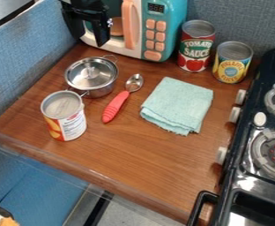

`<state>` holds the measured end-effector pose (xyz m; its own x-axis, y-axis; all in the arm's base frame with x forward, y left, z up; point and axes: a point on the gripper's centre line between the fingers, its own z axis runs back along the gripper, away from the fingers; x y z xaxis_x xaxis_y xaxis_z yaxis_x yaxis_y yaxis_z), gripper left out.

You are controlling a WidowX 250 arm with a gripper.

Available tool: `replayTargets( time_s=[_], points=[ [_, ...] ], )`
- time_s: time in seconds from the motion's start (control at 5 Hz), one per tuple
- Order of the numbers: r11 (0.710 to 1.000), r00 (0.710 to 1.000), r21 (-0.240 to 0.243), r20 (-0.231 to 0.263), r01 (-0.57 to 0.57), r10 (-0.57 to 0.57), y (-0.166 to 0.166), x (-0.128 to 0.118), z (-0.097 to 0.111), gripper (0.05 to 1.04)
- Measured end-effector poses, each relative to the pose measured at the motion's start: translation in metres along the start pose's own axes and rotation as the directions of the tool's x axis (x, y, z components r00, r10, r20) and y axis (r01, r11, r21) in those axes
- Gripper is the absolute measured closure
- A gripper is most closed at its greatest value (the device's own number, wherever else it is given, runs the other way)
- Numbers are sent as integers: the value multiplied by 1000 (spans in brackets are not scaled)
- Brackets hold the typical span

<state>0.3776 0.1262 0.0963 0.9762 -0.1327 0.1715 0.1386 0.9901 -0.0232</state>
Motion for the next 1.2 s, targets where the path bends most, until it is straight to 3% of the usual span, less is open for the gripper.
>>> replayTargets(
  time_s=[0.2, 0.4, 0.6, 0.8, 1.2],
  points=[
    [1000, 999, -24, -46, -8, 7, -1, -7, -19, 83],
    [998, 995, -56, -98, 23, -29, -24, -25, -43, 83],
    [998, 996, -58, -83, 37, -41, -39, -36, -35, 83],
    [999, 992, -41, -123, 27, -32, -43, -54, -50, 85],
    [998, 985, -18, -161, 52, -54, -57, -54, -76, 85]
  ],
)
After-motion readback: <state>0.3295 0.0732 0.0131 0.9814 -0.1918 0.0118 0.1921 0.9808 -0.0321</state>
